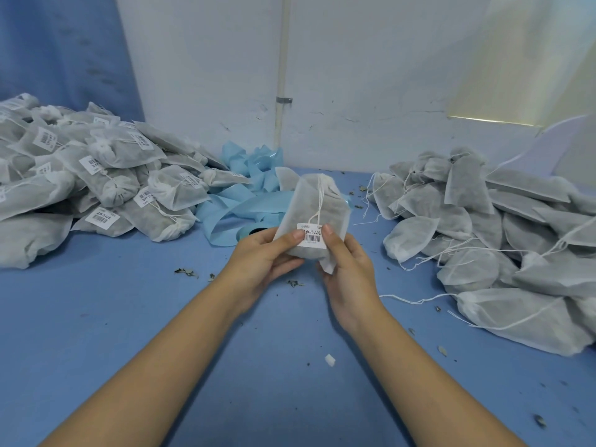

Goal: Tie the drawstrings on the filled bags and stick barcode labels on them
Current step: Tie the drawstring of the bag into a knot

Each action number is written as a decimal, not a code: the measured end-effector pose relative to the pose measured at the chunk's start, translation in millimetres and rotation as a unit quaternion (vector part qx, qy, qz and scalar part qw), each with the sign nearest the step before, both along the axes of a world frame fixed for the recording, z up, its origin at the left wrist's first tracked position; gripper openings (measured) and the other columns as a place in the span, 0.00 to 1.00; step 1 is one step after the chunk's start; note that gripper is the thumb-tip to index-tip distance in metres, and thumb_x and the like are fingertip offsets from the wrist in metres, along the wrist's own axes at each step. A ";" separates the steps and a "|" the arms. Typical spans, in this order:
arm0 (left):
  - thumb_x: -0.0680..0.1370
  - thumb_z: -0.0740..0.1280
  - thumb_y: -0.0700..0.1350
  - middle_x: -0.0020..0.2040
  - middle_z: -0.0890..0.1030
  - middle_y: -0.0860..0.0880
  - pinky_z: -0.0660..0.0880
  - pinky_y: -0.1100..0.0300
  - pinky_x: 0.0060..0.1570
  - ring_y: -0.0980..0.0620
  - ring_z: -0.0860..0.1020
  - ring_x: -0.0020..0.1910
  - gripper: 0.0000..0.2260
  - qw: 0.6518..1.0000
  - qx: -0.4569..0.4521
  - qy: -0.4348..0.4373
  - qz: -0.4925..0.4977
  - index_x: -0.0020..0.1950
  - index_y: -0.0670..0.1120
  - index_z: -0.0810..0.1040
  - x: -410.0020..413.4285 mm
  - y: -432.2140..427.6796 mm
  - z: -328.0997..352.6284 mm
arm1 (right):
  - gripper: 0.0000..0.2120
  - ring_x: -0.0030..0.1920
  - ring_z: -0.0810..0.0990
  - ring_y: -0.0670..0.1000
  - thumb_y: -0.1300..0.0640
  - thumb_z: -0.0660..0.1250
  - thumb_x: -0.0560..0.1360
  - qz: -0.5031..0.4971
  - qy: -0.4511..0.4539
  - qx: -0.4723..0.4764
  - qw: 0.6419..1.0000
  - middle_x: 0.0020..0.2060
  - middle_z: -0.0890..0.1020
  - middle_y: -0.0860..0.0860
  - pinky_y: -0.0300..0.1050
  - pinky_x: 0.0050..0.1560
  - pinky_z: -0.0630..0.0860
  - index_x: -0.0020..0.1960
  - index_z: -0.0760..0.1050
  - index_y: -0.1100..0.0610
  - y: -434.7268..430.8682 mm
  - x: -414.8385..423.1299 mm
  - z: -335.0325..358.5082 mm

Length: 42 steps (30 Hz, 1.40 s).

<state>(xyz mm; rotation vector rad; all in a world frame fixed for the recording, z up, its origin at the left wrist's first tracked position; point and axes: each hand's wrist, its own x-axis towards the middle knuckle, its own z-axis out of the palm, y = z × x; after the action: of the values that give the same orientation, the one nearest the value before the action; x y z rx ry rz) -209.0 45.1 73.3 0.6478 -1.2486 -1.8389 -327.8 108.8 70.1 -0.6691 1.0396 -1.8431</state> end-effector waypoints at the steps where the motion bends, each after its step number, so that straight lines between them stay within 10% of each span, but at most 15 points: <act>1: 0.65 0.73 0.47 0.49 0.85 0.45 0.79 0.64 0.43 0.51 0.83 0.49 0.17 1.000 0.013 0.006 -0.006 0.51 0.42 0.82 0.7 -0.9 -0.2 | 0.07 0.45 0.82 0.50 0.58 0.69 0.74 -0.003 0.003 -0.004 1.000 0.46 0.84 0.55 0.42 0.49 0.78 0.50 0.79 0.59 0.4 -0.3 0.8; 5: 0.66 0.72 0.46 0.49 0.85 0.45 0.79 0.64 0.42 0.50 0.83 0.49 0.16 1.000 0.022 0.015 -0.015 0.52 0.42 0.81 2.1 -2.2 -0.1 | 0.12 0.50 0.82 0.54 0.59 0.69 0.74 -0.015 0.007 -0.003 1.000 0.52 0.83 0.61 0.49 0.58 0.76 0.55 0.79 0.64 1.1 0.9 1.9; 13: 0.76 0.68 0.48 0.29 0.77 0.46 0.71 0.66 0.24 0.54 0.73 0.23 0.10 0.994 -0.047 -0.080 0.065 0.40 0.42 0.76 2.7 4.3 10.1 | 0.03 0.37 0.80 0.44 0.55 0.69 0.75 -0.004 0.000 0.020 1.000 0.38 0.84 0.47 0.35 0.37 0.75 0.44 0.80 0.54 0.0 0.4 1.0; 16: 0.76 0.66 0.43 0.53 0.81 0.46 0.80 0.61 0.41 0.56 0.82 0.49 0.08 0.979 0.048 0.185 0.071 0.53 0.43 0.76 7.2 -1.0 28.5 | 0.03 0.36 0.79 0.43 0.53 0.70 0.74 -0.011 0.006 0.051 0.999 0.38 0.83 0.44 0.34 0.38 0.74 0.47 0.80 0.52 -0.8 -2.2 -1.1; 19: 0.70 0.67 0.40 0.70 0.71 0.52 0.79 0.53 0.53 0.57 0.74 0.64 0.36 0.954 0.051 0.289 0.053 0.76 0.47 0.58 17.1 -6.4 41.9 | 0.03 0.37 0.79 0.43 0.56 0.71 0.74 -0.021 0.012 0.058 0.998 0.37 0.83 0.43 0.33 0.37 0.75 0.47 0.81 0.52 -0.9 -4.6 -3.4; 29: 0.76 0.62 0.45 0.52 0.84 0.47 0.79 0.63 0.44 0.50 0.83 0.51 0.12 0.996 -0.041 0.073 -0.040 0.58 0.45 0.77 -0.8 10.9 29.2 | 0.23 0.37 0.78 0.47 0.68 0.60 0.76 -0.154 0.006 0.055 0.987 0.56 0.74 0.56 0.34 0.36 0.73 0.67 0.68 0.50 -5.2 -23.4 -7.1; 35: 0.79 0.60 0.43 0.47 0.85 0.46 0.76 0.65 0.39 0.51 0.83 0.42 0.10 0.996 -0.062 -0.008 -0.061 0.55 0.45 0.79 -10.2 17.5 19.5 | 0.17 0.31 0.72 0.33 0.67 0.61 0.74 -0.324 0.140 0.062 0.934 0.59 0.64 0.51 0.24 0.33 0.68 0.55 0.72 0.46 -7.2 -38.3 -4.3; 42: 0.79 0.60 0.40 0.46 0.85 0.47 0.76 0.66 0.38 0.52 0.82 0.40 0.10 0.993 -0.063 -0.041 -0.095 0.54 0.46 0.80 -11.0 17.6 14.1 | 0.23 0.42 0.77 0.49 0.66 0.60 0.75 -0.302 0.091 0.157 0.936 0.70 0.61 0.54 0.34 0.39 0.73 0.68 0.70 0.52 -8.0 -58.0 -10.7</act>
<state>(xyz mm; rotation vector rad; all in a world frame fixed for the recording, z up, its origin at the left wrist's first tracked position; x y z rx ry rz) -220.0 62.7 87.4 0.5560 -1.5135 -1.8831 -385.8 100.8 59.3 -0.3470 1.7670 -2.0733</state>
